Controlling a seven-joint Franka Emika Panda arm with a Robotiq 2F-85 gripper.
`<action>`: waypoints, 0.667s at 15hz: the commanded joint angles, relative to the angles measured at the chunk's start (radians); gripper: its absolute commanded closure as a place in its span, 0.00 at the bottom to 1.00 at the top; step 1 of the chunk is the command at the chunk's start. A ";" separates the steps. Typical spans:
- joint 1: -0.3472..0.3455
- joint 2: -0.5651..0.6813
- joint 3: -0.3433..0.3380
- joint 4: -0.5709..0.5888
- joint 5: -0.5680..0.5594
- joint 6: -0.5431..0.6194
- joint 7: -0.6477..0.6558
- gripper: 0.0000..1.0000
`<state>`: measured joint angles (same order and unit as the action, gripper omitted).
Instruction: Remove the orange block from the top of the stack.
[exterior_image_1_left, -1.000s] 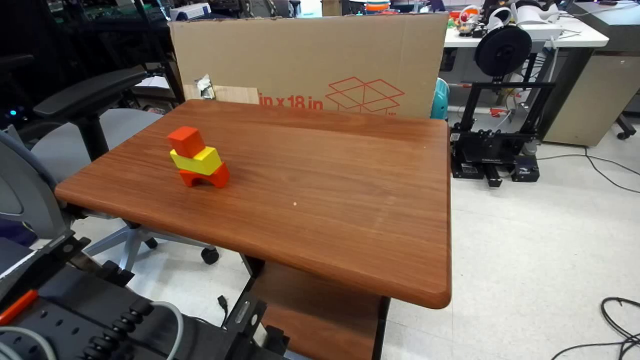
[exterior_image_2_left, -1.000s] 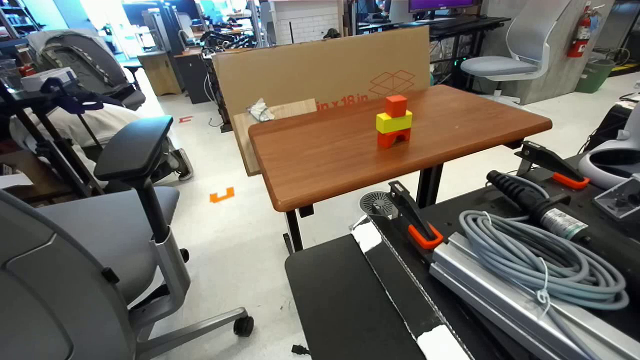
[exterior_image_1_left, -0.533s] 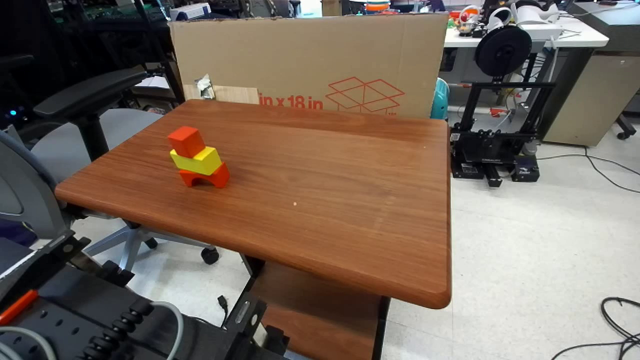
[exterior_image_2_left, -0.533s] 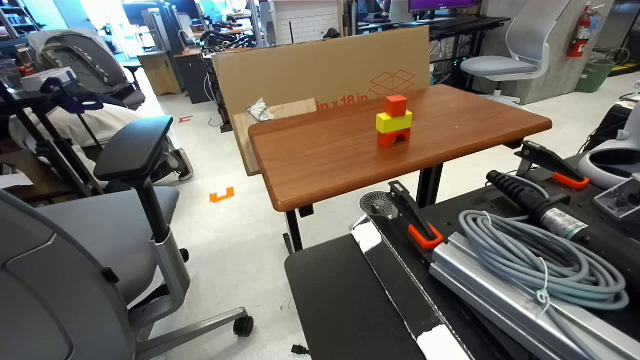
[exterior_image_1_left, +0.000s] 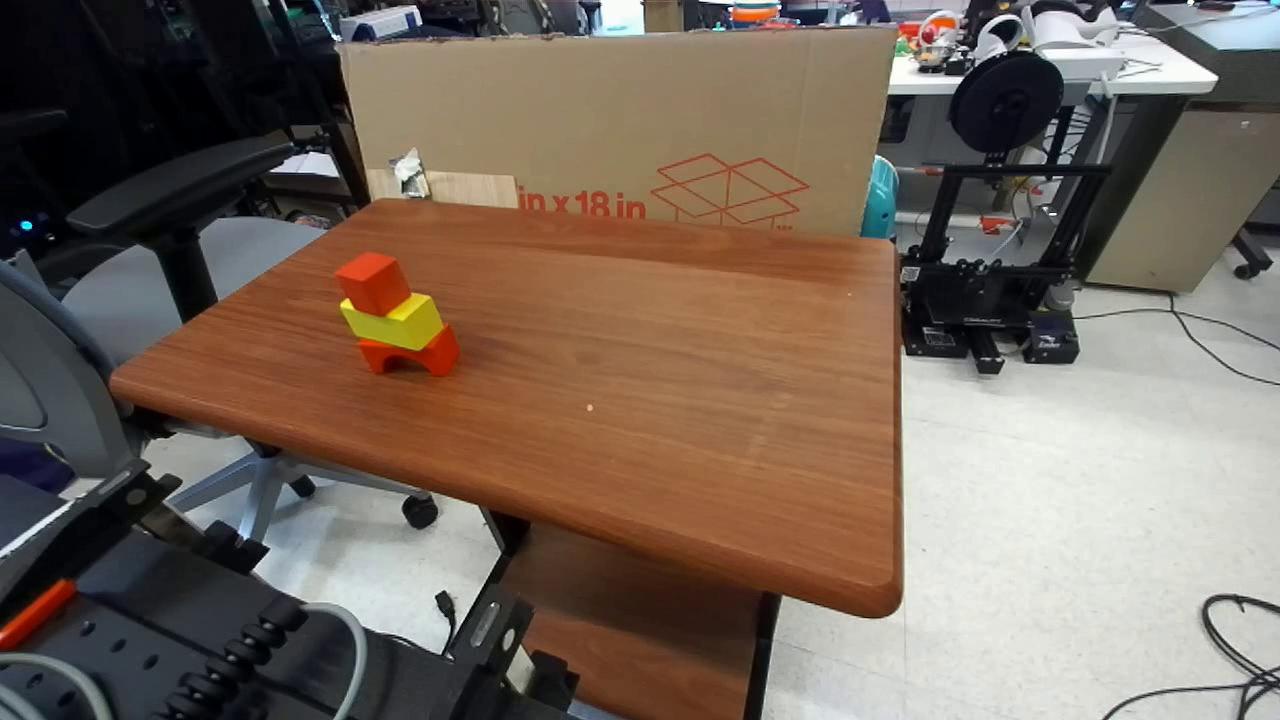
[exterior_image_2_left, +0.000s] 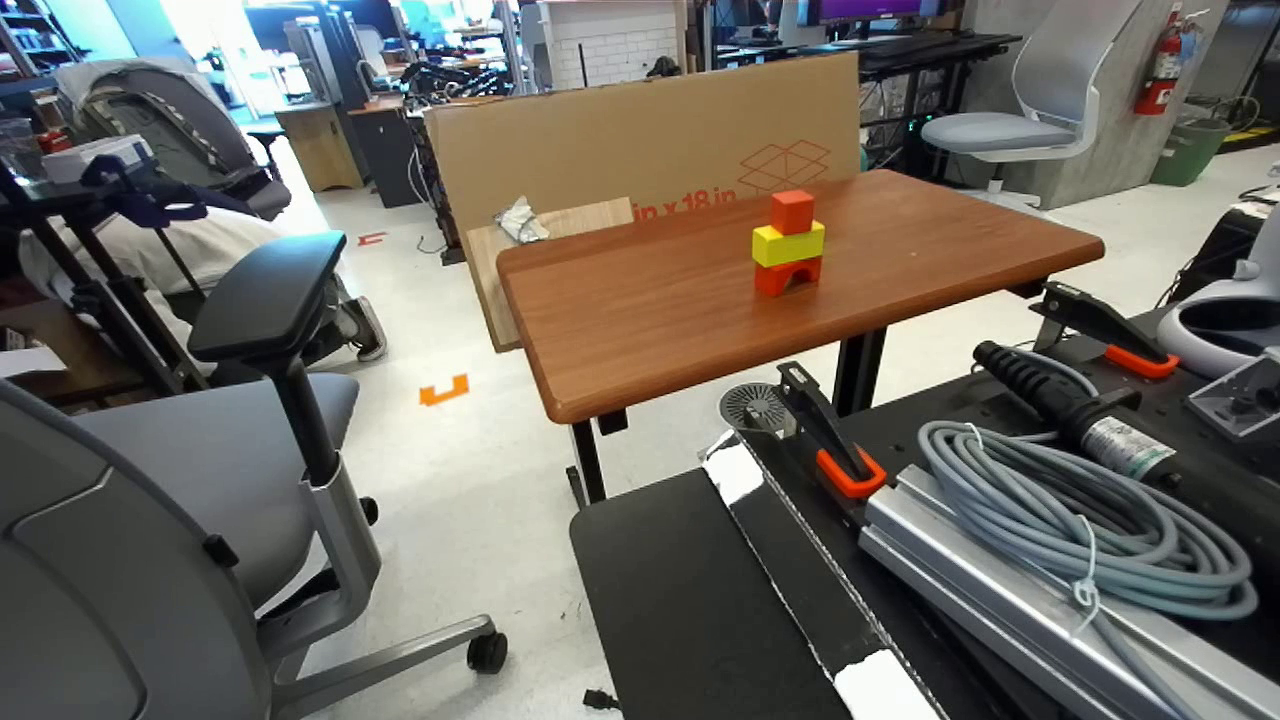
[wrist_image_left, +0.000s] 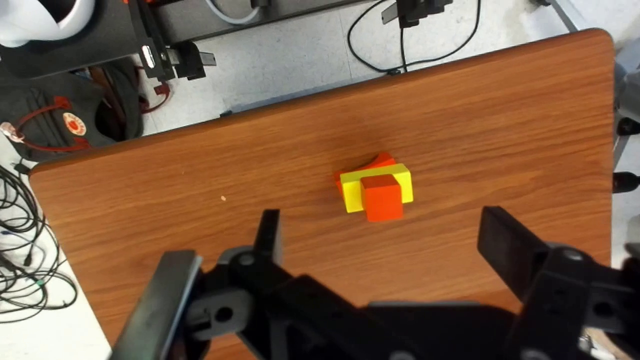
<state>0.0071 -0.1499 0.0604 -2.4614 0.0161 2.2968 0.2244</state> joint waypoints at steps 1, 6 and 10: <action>0.004 0.176 -0.003 0.082 -0.037 0.058 -0.009 0.00; 0.030 0.360 -0.011 0.199 -0.071 0.056 0.006 0.00; 0.052 0.468 -0.014 0.292 -0.074 0.032 -0.006 0.00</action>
<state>0.0323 0.2375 0.0599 -2.2553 -0.0410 2.3555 0.2216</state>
